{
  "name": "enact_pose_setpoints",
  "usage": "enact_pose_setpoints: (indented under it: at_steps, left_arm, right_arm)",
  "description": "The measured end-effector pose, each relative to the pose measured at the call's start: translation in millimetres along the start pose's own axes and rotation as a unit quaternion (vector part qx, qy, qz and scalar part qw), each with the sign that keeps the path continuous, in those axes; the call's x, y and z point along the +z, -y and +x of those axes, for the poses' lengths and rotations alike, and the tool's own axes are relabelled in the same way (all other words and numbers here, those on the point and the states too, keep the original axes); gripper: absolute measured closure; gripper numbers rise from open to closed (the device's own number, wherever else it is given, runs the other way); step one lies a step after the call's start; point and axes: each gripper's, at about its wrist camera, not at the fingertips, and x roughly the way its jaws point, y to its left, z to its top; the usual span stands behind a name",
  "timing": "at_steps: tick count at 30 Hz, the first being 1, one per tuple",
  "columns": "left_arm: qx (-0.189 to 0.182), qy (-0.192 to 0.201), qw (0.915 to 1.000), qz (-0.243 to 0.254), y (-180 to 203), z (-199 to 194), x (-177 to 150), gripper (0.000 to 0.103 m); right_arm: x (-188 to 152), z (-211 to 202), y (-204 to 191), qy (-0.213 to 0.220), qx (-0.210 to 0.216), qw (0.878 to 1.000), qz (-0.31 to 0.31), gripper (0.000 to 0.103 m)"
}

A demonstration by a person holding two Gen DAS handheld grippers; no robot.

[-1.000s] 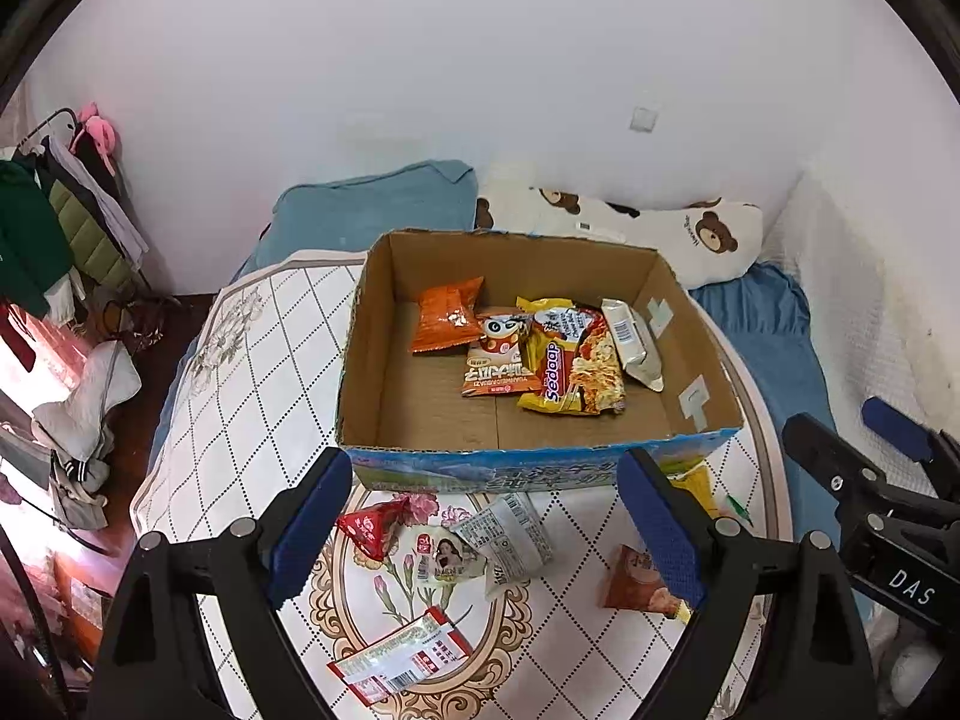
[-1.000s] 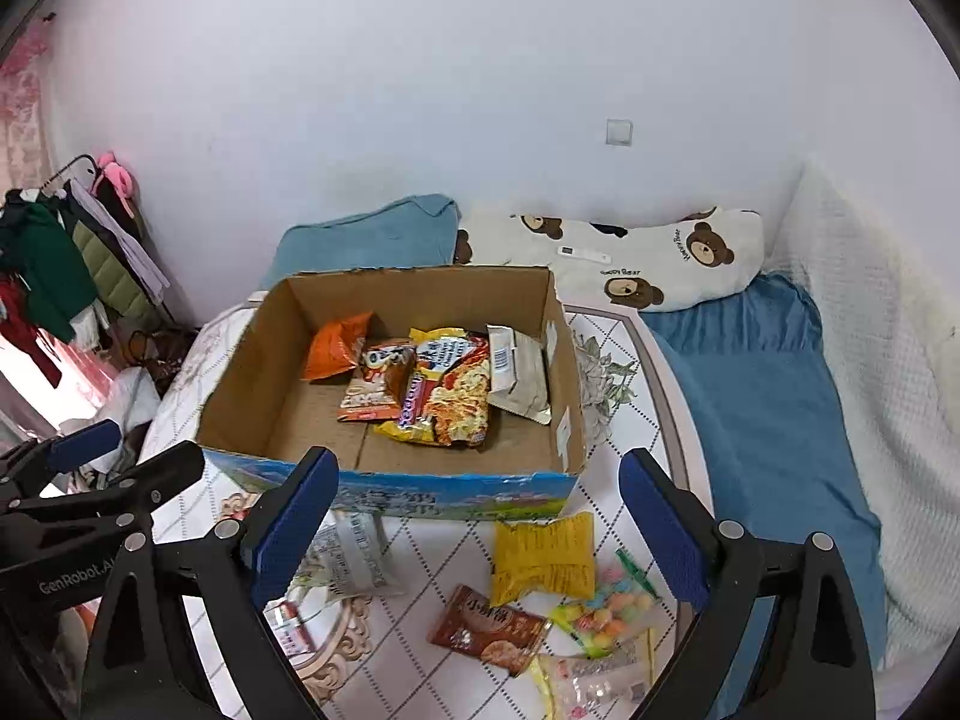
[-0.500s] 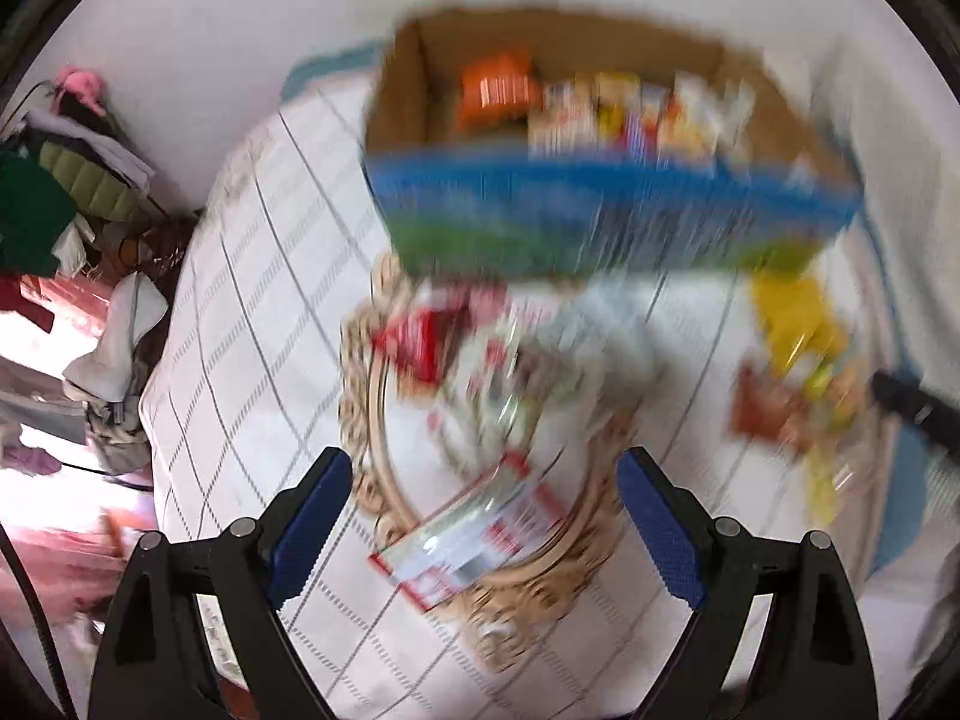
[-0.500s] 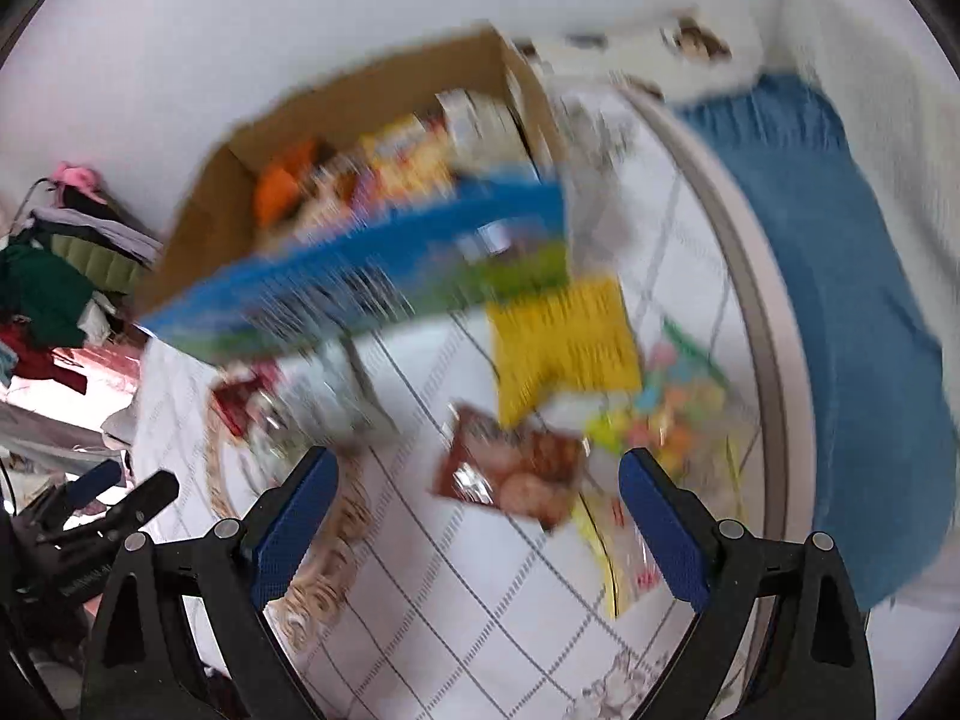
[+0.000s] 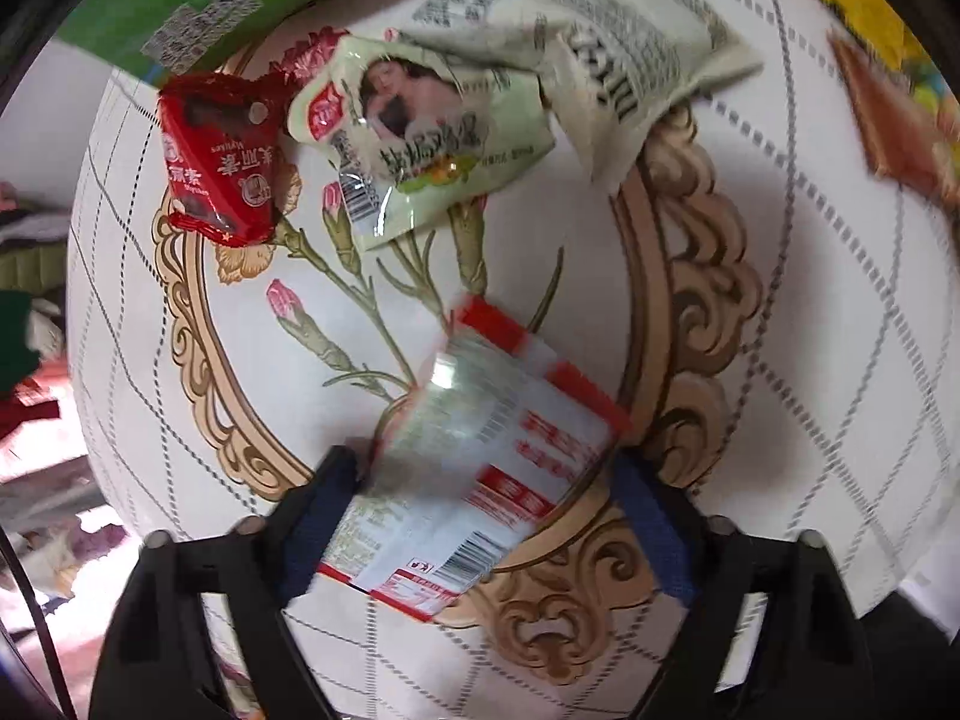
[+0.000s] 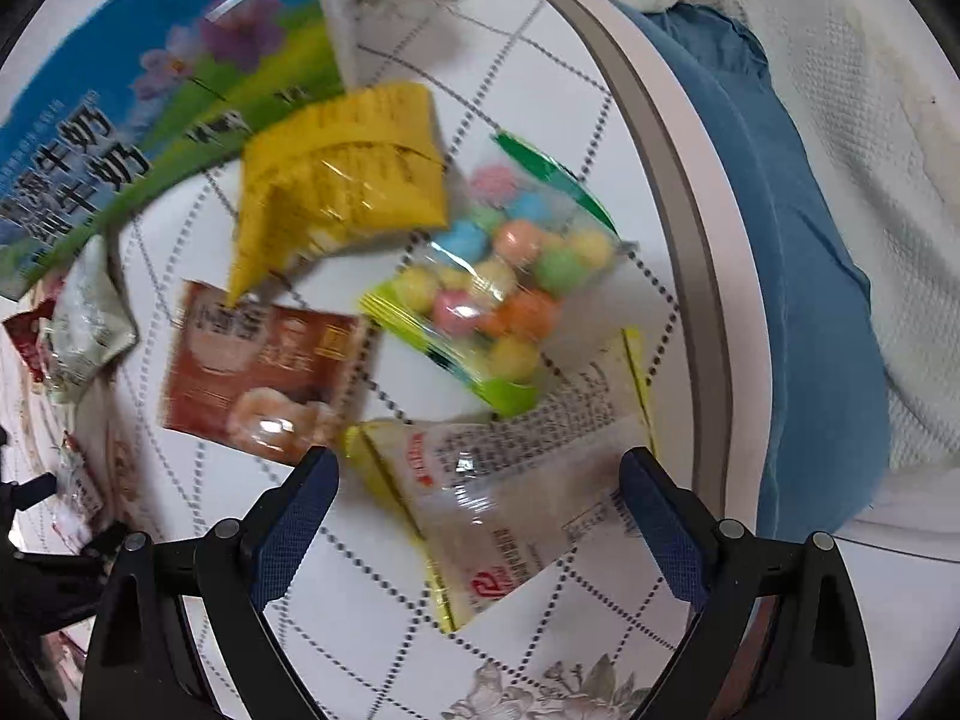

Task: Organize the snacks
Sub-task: 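Grasp the red-white spicy strip packet with the left tool while the right tool grasps a clear bread bag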

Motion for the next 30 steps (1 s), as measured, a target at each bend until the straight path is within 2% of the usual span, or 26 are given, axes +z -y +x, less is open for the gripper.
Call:
enact_pose_setpoints:
  at_steps: [1, 2, 3, 6, 8, 9, 11, 13, 17, 20, 22, 25, 27, 28, 30]
  left_arm:
    - [-0.010, -0.001, 0.9998, -0.014, -2, -3, -1, 0.030]
    - [-0.021, -0.002, 0.9994, -0.029, -4, -4, -1, 0.039]
    - [-0.036, -0.005, 0.9982, -0.048, -6, -6, -2, 0.043]
    - [-0.101, -0.020, 0.9879, -0.116, -17, -9, -5, 0.043]
    - [-0.158, -0.033, 0.9737, -0.160, -24, -8, -9, 0.043]
    - [-0.183, -0.038, 0.9666, -0.176, -26, -6, -10, 0.043]
    - [-0.203, -0.043, 0.9594, -0.191, -28, -5, -11, 0.042]
    - [-0.207, -0.043, 0.9575, -0.196, -30, -4, -13, 0.042]
    - [-0.206, -0.041, 0.9578, -0.196, -37, -1, -16, 0.040]
    - [-0.196, -0.039, 0.9612, -0.190, -38, 7, -12, 0.040]
    - [-0.185, -0.035, 0.9658, -0.179, -30, 5, -13, 0.040]
    - [-0.173, -0.033, 0.9716, -0.158, -18, 3, -14, 0.040]
    - [-0.172, -0.037, 0.9736, -0.146, -11, 3, -16, 0.039]
    - [-0.168, -0.037, 0.9750, -0.140, -8, 3, -17, 0.039]
    - [-0.159, -0.038, 0.9785, -0.126, 4, 5, -15, 0.038]
  right_arm:
    - [-2, 1, 1, -0.001, 0.000, 1.000, -0.004, 0.006]
    - [-3, 2, 1, -0.001, 0.001, 1.000, -0.008, 0.006]
    - [-5, 3, 0, -0.003, 0.005, 1.000, -0.011, 0.006]
    - [-11, 2, -7, -0.021, 0.054, 0.998, -0.022, 0.005]
    - [-16, -3, -14, -0.043, 0.106, 0.993, -0.041, 0.005]
    - [-19, -7, -11, -0.052, 0.140, 0.988, -0.031, 0.005]
    - [-21, -13, 0, -0.060, 0.186, 0.981, 0.000, 0.005]
    - [-21, -15, 16, -0.053, 0.178, 0.982, 0.035, 0.005]
    - [-12, -3, 44, -0.040, 0.168, 0.982, 0.081, 0.005]
    - [-18, 12, 46, -0.074, 0.193, 0.974, 0.088, 0.005]
    - [-28, 8, 33, -0.101, 0.211, 0.970, 0.063, 0.005]
    - [-50, -11, 4, -0.140, 0.263, 0.955, 0.006, 0.005]
    - [-54, -30, -5, -0.120, 0.251, 0.960, -0.032, 0.005]
    - [-52, -45, -9, -0.086, 0.222, 0.969, -0.061, 0.005]
    - [-47, -60, -19, -0.033, 0.171, 0.980, -0.099, 0.005]
